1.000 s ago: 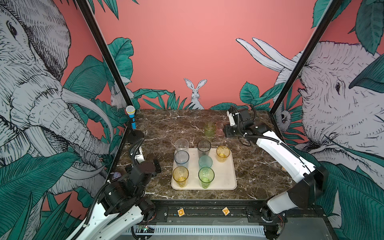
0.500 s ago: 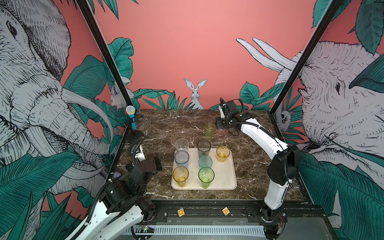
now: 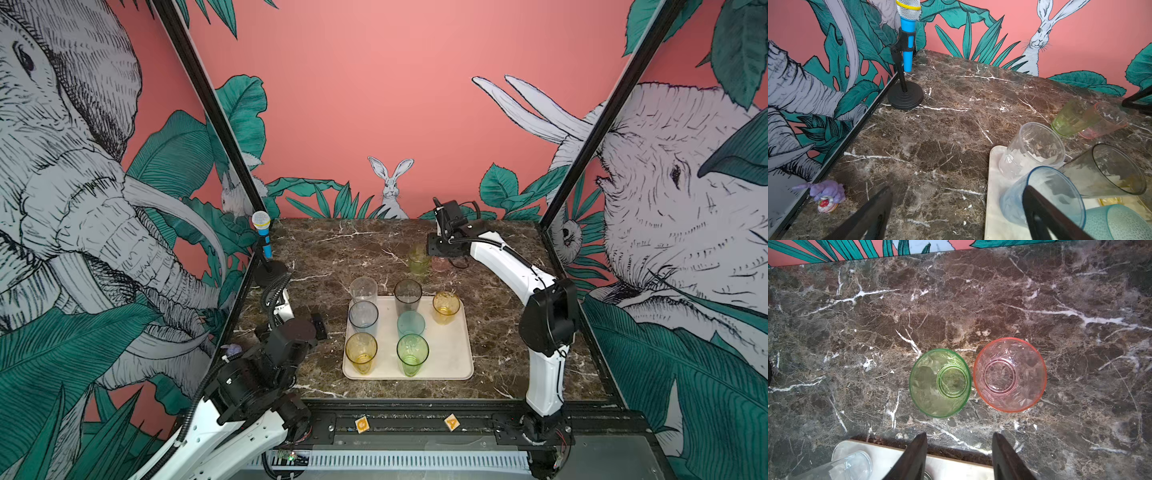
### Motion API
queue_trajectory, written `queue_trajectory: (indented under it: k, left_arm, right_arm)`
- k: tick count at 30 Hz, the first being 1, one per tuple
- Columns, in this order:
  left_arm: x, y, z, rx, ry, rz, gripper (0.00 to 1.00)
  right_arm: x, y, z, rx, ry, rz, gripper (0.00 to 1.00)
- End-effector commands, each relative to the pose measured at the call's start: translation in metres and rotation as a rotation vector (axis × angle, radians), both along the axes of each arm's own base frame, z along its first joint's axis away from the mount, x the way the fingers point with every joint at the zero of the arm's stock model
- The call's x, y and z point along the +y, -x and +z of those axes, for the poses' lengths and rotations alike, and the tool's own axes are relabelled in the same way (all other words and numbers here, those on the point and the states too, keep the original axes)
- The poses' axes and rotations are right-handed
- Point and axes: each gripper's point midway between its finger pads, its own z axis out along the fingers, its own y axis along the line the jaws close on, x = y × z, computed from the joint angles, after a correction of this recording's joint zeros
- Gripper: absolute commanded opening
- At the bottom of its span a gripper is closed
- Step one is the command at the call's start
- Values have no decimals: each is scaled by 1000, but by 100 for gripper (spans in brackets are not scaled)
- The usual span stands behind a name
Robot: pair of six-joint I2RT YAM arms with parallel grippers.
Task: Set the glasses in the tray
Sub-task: 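Raise the right gripper and move it over the small green cup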
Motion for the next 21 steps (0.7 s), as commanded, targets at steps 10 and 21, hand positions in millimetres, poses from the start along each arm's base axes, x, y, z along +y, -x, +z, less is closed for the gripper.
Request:
queue_trajectory:
  k: [10,21]
  left_arm:
    - [9,5,-1,-10,-6,19,98]
    - [11,7,-1,-14,-7,18,98]
  right_arm:
    - [6,-6,-29,64,-43,-51,53]
    - [14,-7,-50,114,-67,-58,48]
